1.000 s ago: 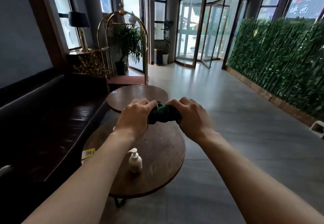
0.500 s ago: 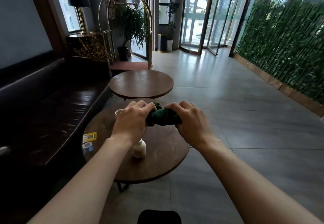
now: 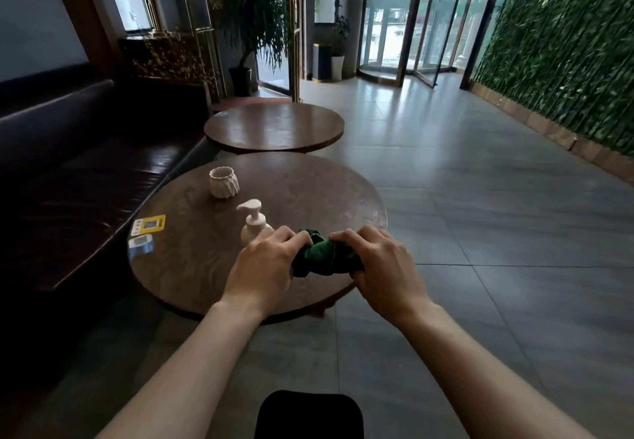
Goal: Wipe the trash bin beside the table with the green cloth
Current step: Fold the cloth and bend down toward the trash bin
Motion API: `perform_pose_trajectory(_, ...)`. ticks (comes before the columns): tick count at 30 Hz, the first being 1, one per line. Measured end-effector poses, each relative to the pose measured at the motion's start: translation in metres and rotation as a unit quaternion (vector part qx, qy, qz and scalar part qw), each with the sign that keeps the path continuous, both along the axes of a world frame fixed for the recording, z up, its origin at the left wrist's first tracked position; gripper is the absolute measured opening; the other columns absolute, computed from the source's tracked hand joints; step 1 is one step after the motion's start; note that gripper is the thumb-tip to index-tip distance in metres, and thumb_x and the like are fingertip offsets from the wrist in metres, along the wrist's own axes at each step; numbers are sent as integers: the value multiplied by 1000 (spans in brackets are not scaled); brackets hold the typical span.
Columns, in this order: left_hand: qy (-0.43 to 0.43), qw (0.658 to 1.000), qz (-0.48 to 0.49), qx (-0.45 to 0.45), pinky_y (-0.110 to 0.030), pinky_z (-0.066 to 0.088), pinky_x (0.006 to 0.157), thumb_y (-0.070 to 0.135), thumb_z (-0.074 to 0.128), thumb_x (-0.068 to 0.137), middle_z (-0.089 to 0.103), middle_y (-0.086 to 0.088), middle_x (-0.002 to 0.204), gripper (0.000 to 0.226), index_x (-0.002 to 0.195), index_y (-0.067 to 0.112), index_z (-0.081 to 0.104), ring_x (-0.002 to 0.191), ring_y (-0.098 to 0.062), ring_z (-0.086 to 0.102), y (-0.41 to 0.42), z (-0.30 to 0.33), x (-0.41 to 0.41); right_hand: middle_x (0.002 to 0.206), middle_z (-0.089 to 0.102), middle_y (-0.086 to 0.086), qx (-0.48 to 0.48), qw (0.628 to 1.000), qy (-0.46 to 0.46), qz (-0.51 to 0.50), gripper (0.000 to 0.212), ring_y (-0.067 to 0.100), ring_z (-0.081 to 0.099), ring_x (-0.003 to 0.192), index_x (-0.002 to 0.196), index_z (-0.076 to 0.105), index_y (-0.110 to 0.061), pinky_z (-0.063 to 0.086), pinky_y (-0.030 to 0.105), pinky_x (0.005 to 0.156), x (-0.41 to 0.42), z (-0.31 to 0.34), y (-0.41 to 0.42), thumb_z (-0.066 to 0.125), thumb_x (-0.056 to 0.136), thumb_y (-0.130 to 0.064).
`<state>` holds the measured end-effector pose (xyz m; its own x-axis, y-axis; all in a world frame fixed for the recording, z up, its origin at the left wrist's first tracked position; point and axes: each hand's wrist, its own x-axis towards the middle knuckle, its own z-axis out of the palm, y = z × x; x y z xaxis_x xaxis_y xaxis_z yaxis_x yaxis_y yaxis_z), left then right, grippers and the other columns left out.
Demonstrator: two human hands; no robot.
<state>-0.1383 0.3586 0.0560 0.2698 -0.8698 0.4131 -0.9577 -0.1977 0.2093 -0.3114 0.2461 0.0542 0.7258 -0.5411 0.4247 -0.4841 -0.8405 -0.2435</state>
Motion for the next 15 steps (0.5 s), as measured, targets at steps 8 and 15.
perform_pose_trajectory(8,12,1000,-22,-7,-43,56,78,7,66,80,65,7,105,43,117,30,63,97,-23,58,-18,-128,-4,108,66,4,11,1000,-12,-15,52,29,62,97,132,65,-28,56,42,74,-6,-128,-15,76,86,-7)
perform_pose_trajectory(15,26,999,-26,-1,-42,54,82,5,64,82,66,6,110,44,119,29,64,101,-24,58,-23,-229,-8,115,66,2,18,999,-21,-27,56,26,62,104,136,63,-30,56,41,81,-8,-231,-17,74,87,-6)
